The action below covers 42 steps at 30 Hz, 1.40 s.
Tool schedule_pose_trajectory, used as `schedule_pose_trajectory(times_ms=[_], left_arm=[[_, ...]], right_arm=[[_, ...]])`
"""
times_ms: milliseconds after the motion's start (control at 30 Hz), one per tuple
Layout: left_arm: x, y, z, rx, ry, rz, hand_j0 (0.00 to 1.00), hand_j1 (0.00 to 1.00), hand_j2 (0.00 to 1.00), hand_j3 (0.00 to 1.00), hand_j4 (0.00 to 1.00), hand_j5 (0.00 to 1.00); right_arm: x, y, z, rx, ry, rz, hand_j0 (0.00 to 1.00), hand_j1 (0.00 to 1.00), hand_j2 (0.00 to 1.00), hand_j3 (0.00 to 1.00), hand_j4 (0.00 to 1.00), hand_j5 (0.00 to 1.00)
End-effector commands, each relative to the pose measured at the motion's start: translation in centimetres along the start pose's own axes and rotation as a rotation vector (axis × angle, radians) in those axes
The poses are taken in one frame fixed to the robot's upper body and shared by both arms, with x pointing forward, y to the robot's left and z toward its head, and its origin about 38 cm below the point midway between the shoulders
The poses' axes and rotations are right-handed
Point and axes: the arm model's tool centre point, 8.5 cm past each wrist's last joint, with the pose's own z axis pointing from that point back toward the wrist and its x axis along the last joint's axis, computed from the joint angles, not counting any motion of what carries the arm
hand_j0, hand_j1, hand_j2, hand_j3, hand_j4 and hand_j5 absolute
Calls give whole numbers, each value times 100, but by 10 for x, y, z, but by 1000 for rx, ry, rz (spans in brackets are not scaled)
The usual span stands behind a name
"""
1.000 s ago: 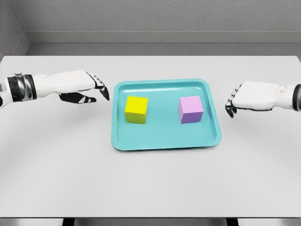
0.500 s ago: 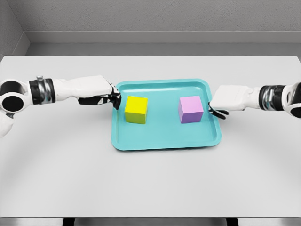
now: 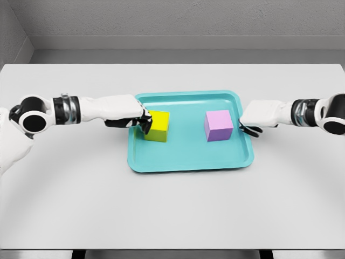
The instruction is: Push two cubes
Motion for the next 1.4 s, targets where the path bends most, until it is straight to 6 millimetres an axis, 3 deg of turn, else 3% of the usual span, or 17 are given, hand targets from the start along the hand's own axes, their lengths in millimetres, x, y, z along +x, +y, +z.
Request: schedule_pose_trajectory(times_ms=[0,233,333,433,467,567,633,667,800,1367], left_arm=[[3,0,-5,3,-12,3,34,34,34,34,34,34],[13,10,-11,11,-42,-27,34,34,34,34,34,34],[26,22,6,11,-55,-91,35,35,35,35,35,35],[4,47,49,49,48,-119,35,35,35,35,35,35],[-10,44,53,55,84,-84,35,35,35,35,35,35],[-20,39,25,78,72,-23,35,35,35,35,35,35],[-39,19,9,14,139,-8,35,35,35,35,35,35],[-37,17,0,0,136,-22,35,35,35,35,35,35],[-35,9,-7,-33,133,-33,34,34,34,34,34,34],[-34,2,-3,-51,134,-35,35,35,35,35,35,35]], right_arm=[[1,-1,-2,-4,-4,-6,0,0,0,0,0,0],[7,-6,-11,-7,-26,7,0,0,0,0,0,0],[11,-11,-16,-17,-38,11,0,0,0,0,0,0],[17,-14,-23,-17,-57,19,0,0,0,0,0,0],[18,-14,-24,-17,-59,20,1,1,1,1,1,1],[20,-18,-27,-23,-66,25,1,1,1,1,1,1],[21,-19,-29,-23,-71,27,1,1,1,1,1,1],[22,-19,-30,-23,-73,27,1,1,1,1,1,1],[24,-25,-33,-34,-79,33,1,1,1,1,1,1],[36,-46,-46,-74,-114,57,4,4,4,4,4,4]])
